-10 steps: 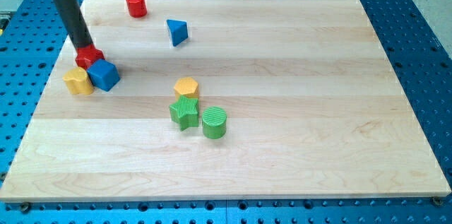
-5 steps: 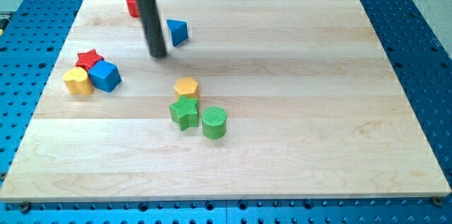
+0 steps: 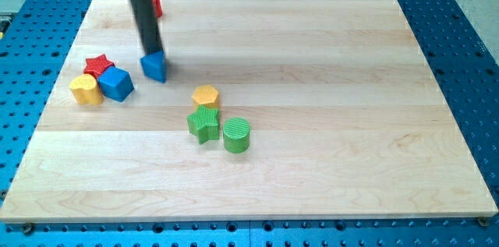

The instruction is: Move the triangle diagonally to the green star

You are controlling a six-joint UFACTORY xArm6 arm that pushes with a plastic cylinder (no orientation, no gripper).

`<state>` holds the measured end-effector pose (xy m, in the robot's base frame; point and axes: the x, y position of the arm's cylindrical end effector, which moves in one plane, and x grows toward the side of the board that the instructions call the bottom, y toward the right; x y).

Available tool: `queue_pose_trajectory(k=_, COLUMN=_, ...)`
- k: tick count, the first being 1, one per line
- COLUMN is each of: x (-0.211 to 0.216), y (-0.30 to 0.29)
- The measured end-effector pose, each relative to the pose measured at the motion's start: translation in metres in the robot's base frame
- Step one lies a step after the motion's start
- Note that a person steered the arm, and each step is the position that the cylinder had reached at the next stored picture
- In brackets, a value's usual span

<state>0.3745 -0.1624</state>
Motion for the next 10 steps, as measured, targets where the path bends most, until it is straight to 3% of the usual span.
queue_pose_trajectory(k=2, x=-0.025, y=0.085)
queue_pose_trajectory(k=3, x=-0.006, y=0.097)
queue_pose_trajectory(k=4, x=0.003, y=0.054)
queue_pose_trajectory(k=7, x=0.042, y=0.038)
queue_pose_trajectory(k=10, x=0.022, y=0.003)
